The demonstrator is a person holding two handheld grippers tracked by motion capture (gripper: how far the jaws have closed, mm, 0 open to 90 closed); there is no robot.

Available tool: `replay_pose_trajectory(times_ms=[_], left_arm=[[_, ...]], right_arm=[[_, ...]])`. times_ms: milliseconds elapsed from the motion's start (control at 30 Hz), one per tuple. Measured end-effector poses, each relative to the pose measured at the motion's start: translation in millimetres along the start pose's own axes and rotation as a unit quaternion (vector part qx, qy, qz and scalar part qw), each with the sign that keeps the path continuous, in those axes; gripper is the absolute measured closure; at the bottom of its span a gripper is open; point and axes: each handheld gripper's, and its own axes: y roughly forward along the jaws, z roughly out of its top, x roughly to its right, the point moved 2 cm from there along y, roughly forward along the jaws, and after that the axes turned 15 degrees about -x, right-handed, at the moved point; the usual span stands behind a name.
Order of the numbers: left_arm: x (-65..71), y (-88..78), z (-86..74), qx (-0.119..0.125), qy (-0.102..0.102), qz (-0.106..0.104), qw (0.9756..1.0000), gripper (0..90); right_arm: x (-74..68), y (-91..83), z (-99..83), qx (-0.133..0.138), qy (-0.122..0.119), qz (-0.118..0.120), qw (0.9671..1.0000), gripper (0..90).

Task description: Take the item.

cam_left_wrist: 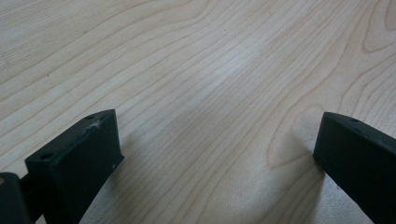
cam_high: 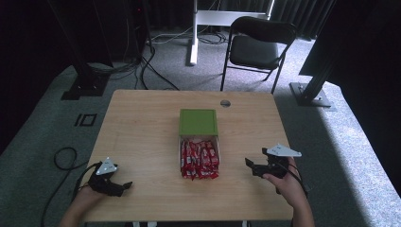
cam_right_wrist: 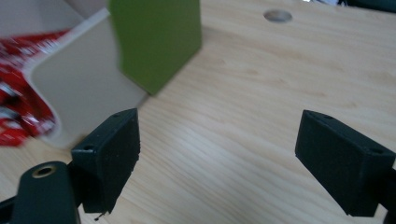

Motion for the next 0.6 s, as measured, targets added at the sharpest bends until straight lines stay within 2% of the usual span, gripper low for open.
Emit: replay_pose_trajectory(times_ms=[167,600], left_arm=[[0.0,0.0,0.1,0.001,0.000,0.000,1.0000,1.5],[0.0,0.0,0.1,0.001,0.000,0.000,1.0000,1.5]], right_arm=[[-8.3,-2.7,12.7,0.016,-0.003,0.013,0.9998,14.0],[-39.4,1.4,45.4,0.037,-0.037,0.043,0.9977,13.9]])
